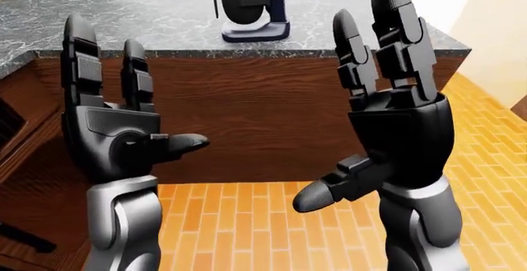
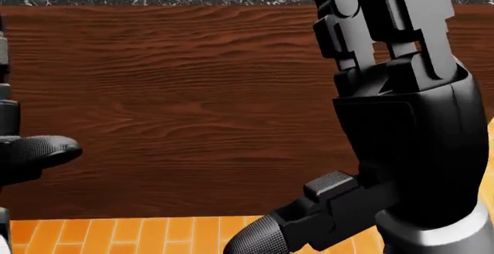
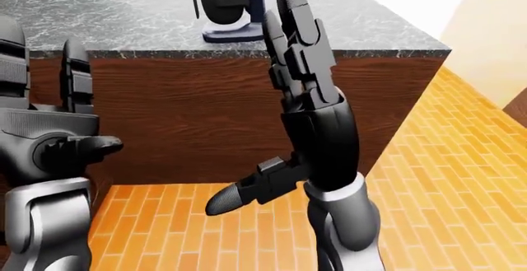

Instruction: Open the stand mixer head.

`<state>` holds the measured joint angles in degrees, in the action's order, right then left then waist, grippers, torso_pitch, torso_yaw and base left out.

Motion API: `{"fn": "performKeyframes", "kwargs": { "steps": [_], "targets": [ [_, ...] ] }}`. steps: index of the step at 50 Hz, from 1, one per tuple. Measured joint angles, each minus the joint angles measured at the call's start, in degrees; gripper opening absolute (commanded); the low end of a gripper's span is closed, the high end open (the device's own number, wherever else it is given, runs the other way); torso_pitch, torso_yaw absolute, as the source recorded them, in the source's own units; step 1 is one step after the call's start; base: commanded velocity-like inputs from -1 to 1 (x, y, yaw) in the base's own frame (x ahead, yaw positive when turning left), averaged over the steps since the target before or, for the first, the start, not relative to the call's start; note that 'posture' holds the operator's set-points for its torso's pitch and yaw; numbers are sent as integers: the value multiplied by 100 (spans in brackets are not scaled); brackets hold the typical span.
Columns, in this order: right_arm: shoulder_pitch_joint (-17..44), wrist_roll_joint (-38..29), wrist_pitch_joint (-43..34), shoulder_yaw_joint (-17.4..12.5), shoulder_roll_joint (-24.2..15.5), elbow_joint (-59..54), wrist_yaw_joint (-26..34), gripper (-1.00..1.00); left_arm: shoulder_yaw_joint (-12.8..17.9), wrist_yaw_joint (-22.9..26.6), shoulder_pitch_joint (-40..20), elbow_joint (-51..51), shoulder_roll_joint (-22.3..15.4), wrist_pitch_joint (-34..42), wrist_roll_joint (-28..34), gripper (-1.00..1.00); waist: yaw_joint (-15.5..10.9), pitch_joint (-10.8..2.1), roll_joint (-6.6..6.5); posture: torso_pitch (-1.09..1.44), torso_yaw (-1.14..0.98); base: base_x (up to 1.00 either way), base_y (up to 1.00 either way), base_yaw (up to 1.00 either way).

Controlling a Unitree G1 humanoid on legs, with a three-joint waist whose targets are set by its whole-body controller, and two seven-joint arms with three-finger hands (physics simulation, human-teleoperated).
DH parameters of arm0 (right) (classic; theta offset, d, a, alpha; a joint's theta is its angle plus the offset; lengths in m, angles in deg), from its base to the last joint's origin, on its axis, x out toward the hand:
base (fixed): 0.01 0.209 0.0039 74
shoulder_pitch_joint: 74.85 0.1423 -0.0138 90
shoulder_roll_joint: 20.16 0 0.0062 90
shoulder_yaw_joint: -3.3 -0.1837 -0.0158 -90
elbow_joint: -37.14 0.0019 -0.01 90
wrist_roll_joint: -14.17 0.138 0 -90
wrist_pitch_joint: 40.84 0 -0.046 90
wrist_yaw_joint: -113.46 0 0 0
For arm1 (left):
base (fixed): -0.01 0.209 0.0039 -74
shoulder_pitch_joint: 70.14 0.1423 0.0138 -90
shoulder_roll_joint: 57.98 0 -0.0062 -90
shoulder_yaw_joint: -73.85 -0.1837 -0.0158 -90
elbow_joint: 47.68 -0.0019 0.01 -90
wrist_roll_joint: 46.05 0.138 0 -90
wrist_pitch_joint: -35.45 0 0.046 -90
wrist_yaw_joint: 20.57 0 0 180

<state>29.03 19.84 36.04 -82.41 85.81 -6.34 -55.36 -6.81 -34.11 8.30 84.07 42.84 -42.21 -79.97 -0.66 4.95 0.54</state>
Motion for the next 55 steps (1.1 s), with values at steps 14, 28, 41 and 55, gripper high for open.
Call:
{"fn": "performKeyframes", "kwargs": {
  "steps": [14,28,41,55],
  "targets": [
    [-6,-224,-21,-33,-17,-41,48,100,-93,40,-65,8,42,-1,1,100,117,-111,-240,0,0,41,-2,0],
    [74,-316,-102,24,3,146,94,100,14,-6,-19,157,-3,-70,-14,100,45,-180,-189,0,0,31,0,0],
    [-118,-483,-177,118,-5,-72,168,100,-10,3,81,-43,19,17,-24,100,68,-52,118,0,0,42,0,0],
    [-35,-659,-166,220,49,-3,291,100,136,-60,-39,25,-60,-52,-67,100,47,-115,-65,0,0,25,0,0]
  ]
}}
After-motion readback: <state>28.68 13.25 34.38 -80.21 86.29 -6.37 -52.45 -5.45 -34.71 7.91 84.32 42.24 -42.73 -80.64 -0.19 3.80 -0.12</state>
